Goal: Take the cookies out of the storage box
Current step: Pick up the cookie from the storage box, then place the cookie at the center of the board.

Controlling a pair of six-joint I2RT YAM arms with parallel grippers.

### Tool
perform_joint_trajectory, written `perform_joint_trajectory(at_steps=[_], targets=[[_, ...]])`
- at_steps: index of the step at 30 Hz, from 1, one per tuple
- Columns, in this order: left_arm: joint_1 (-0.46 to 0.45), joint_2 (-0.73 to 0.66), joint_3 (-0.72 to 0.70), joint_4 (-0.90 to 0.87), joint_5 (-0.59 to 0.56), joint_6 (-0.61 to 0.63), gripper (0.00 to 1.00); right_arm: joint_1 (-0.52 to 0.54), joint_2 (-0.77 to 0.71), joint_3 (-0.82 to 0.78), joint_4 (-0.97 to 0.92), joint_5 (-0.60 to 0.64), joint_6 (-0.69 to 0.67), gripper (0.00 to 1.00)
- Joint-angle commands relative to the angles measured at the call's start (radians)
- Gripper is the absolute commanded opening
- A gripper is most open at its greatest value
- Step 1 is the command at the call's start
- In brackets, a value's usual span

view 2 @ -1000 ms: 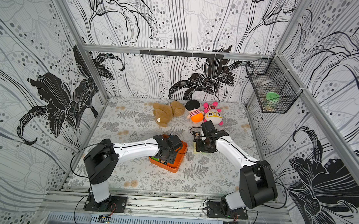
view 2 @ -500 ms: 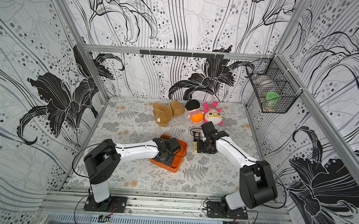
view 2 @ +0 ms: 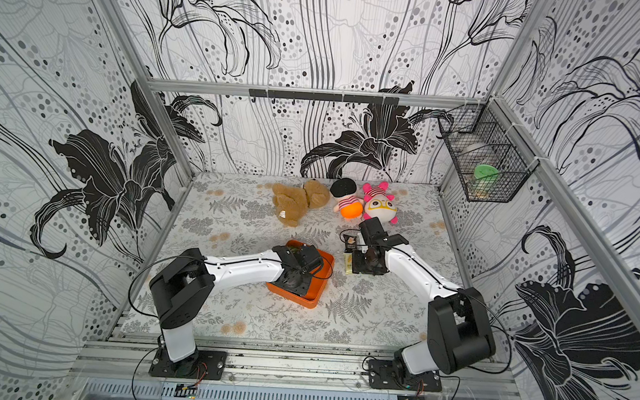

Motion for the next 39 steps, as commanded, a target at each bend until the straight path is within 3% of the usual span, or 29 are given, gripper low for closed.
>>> perform_joint_trajectory(at_steps=[1, 23, 30, 39], targets=[[0.005, -0.012, 0.037, -0.011, -0.019, -0.01, 0.48, -0.004, -0.016, 0.002, -0.03, 0.013, -0.025, 0.57], [0.036, -0.058, 0.157, -0.079, -0.006, 0.003, 0.48, -0.005, 0.0, 0.03, 0.002, -0.023, -0.027, 0.57], [0.138, -0.173, 0.123, -0.107, -0.017, 0.04, 0.47, -0.006, 0.032, 0.088, -0.011, -0.023, 0.005, 0.56], [0.428, -0.302, -0.018, -0.066, -0.013, 0.179, 0.47, -0.005, 0.053, 0.148, 0.016, -0.051, 0.069, 0.56]])
